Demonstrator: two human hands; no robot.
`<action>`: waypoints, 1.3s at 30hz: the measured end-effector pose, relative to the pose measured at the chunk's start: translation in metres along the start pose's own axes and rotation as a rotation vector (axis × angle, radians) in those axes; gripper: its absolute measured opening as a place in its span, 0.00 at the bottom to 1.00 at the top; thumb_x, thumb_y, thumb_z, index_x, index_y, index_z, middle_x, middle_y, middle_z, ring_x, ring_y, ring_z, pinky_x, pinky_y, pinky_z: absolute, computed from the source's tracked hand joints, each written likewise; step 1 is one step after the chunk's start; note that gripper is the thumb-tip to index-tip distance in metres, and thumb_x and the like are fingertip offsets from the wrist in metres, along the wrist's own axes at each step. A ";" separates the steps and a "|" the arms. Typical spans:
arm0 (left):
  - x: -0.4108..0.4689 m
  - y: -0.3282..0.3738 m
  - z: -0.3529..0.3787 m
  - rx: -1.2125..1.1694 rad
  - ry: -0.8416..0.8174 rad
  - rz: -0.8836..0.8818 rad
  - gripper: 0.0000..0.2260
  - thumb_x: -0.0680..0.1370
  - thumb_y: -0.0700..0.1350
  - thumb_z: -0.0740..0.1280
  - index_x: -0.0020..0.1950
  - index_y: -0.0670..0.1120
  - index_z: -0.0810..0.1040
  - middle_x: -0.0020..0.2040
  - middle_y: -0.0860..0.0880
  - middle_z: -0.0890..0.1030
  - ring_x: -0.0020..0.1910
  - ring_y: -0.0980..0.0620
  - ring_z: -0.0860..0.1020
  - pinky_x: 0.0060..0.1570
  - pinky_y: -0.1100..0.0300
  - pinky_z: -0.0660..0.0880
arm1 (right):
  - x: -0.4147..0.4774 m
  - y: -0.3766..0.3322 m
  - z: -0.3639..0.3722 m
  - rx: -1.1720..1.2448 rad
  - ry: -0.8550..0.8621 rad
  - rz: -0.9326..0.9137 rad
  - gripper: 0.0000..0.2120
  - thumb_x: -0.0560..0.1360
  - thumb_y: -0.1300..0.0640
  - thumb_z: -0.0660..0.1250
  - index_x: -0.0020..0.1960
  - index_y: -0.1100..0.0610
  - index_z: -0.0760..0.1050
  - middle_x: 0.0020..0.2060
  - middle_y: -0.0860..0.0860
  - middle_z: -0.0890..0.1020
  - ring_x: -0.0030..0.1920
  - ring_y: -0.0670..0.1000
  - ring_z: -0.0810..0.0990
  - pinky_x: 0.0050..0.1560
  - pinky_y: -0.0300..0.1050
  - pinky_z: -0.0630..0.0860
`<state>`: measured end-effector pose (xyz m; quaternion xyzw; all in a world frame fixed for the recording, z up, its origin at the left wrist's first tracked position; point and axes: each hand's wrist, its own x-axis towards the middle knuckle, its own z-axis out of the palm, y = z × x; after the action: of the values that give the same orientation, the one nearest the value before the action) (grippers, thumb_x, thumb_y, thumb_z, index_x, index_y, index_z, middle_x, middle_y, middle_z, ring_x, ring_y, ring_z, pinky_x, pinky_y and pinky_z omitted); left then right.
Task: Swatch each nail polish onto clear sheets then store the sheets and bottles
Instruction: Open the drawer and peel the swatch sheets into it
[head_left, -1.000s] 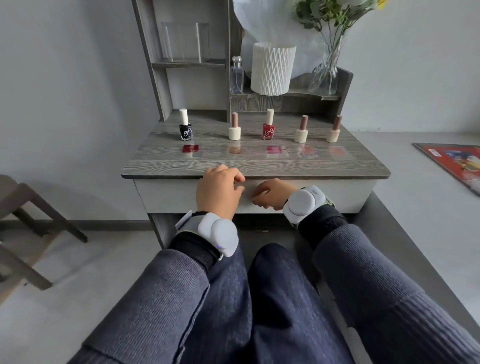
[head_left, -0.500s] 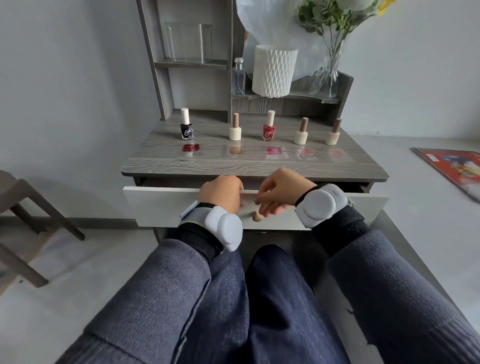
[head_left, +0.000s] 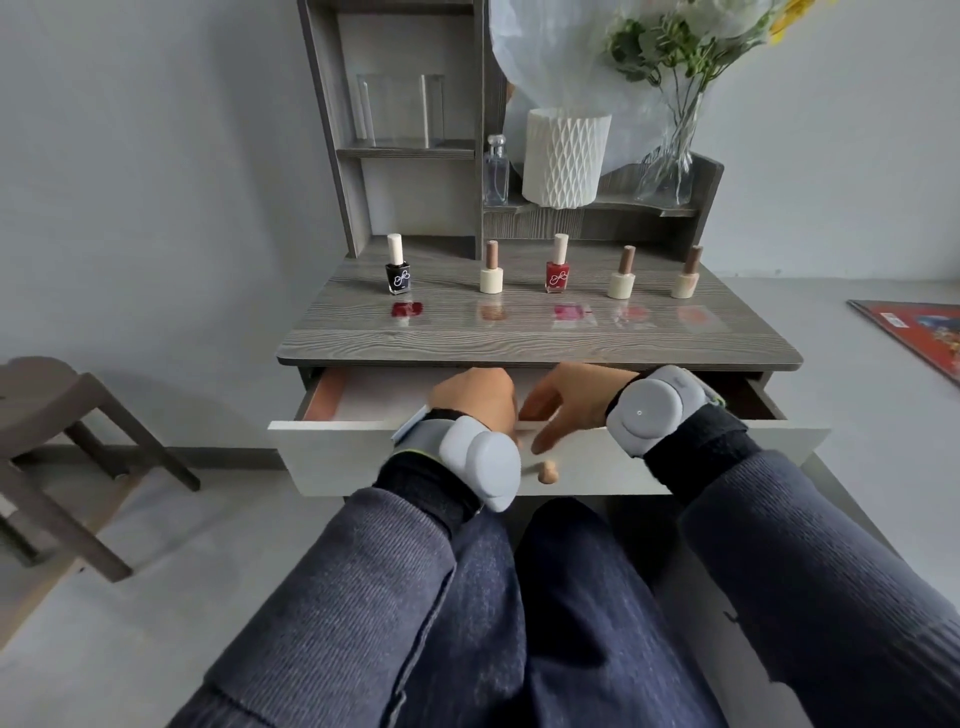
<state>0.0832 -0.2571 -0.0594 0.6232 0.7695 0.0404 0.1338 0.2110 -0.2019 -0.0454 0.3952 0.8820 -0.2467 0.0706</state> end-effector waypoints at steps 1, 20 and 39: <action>-0.002 0.001 0.000 -0.006 -0.014 0.003 0.09 0.72 0.45 0.72 0.52 0.50 0.82 0.51 0.50 0.82 0.50 0.47 0.79 0.43 0.59 0.70 | -0.001 -0.001 0.002 -0.025 -0.040 0.008 0.14 0.70 0.55 0.75 0.55 0.56 0.82 0.42 0.46 0.82 0.46 0.48 0.78 0.49 0.41 0.72; -0.020 -0.017 0.017 0.102 -0.222 0.205 0.10 0.60 0.46 0.77 0.40 0.49 0.83 0.37 0.52 0.84 0.37 0.50 0.82 0.43 0.55 0.81 | -0.009 -0.024 0.024 -0.067 -0.291 0.135 0.14 0.66 0.52 0.79 0.49 0.47 0.80 0.53 0.53 0.84 0.54 0.53 0.83 0.57 0.45 0.80; 0.002 -0.096 -0.002 -0.394 0.847 -0.036 0.08 0.79 0.47 0.64 0.45 0.44 0.79 0.43 0.47 0.80 0.43 0.45 0.76 0.39 0.54 0.69 | 0.061 -0.057 0.028 0.383 0.776 -0.166 0.05 0.74 0.59 0.69 0.40 0.55 0.82 0.32 0.46 0.82 0.34 0.44 0.80 0.39 0.36 0.75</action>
<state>-0.0087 -0.2765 -0.0798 0.5010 0.7448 0.4343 -0.0758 0.1256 -0.2079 -0.0679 0.3925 0.8103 -0.2438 -0.3605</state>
